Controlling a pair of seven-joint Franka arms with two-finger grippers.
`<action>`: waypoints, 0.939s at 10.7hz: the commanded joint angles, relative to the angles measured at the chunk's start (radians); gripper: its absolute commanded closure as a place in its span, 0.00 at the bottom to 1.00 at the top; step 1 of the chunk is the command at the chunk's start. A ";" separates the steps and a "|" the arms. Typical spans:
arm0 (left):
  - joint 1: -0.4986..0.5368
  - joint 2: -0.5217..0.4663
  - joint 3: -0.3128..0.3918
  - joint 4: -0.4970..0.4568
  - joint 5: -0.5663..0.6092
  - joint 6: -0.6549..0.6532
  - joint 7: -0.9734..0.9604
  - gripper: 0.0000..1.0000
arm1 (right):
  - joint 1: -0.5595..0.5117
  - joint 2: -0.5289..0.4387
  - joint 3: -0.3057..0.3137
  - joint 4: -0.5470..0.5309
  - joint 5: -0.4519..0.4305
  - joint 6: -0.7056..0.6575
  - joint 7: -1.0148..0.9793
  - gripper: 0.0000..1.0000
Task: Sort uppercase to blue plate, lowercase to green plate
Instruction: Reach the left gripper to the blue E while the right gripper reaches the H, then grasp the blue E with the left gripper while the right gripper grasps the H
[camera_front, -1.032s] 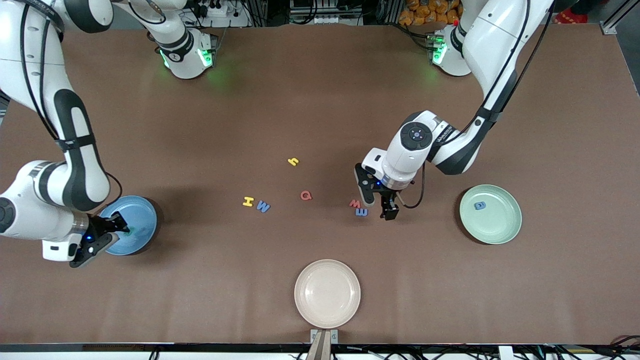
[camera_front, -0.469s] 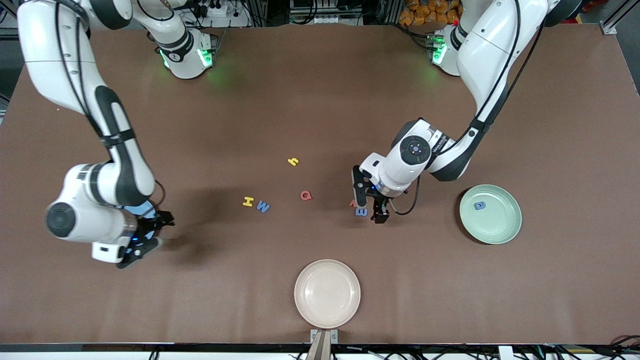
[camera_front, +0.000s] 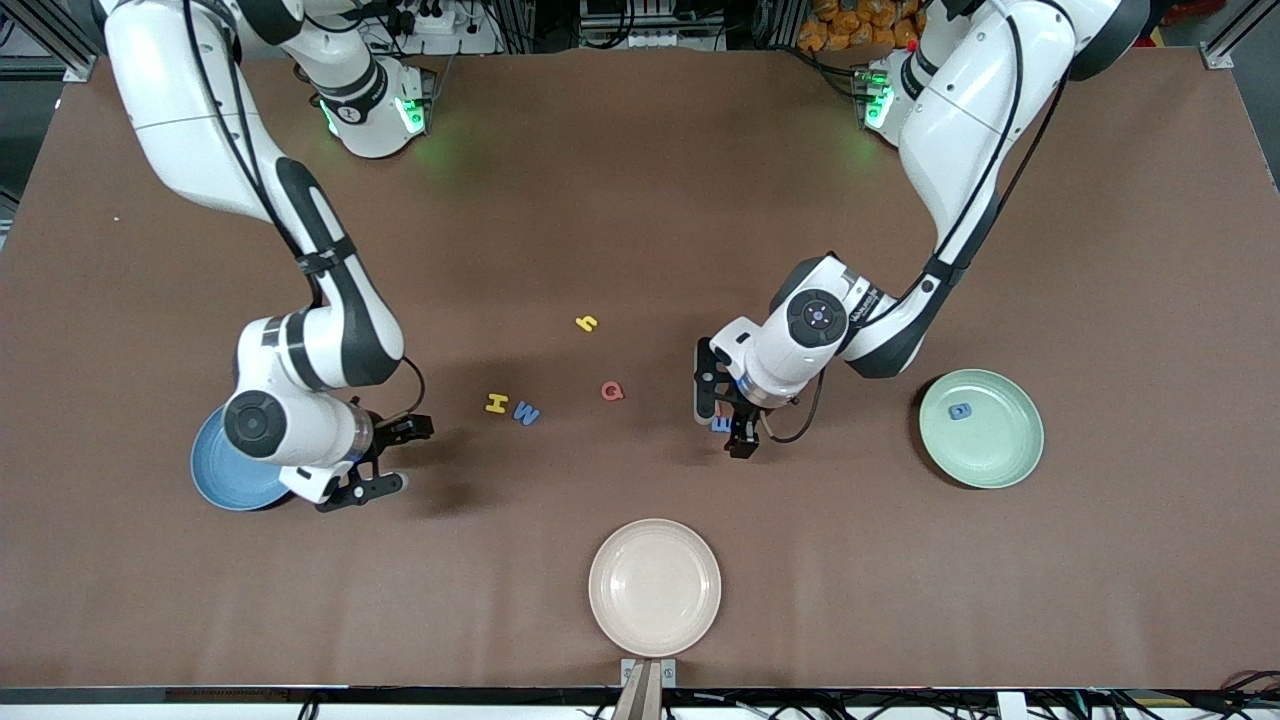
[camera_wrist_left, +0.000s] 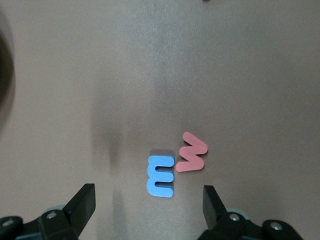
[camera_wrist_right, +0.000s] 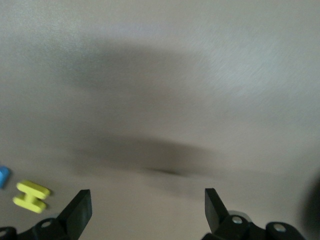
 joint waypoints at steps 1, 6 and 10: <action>-0.022 0.033 0.015 0.039 -0.006 -0.015 0.073 0.05 | 0.088 -0.065 -0.005 -0.097 0.006 0.052 0.273 0.00; -0.063 0.047 0.038 0.051 0.035 -0.015 0.083 0.05 | 0.160 -0.061 -0.007 -0.207 0.000 0.227 0.465 0.00; -0.063 0.072 0.049 0.072 0.031 -0.014 0.077 0.06 | 0.189 -0.054 -0.007 -0.215 0.000 0.223 0.491 0.00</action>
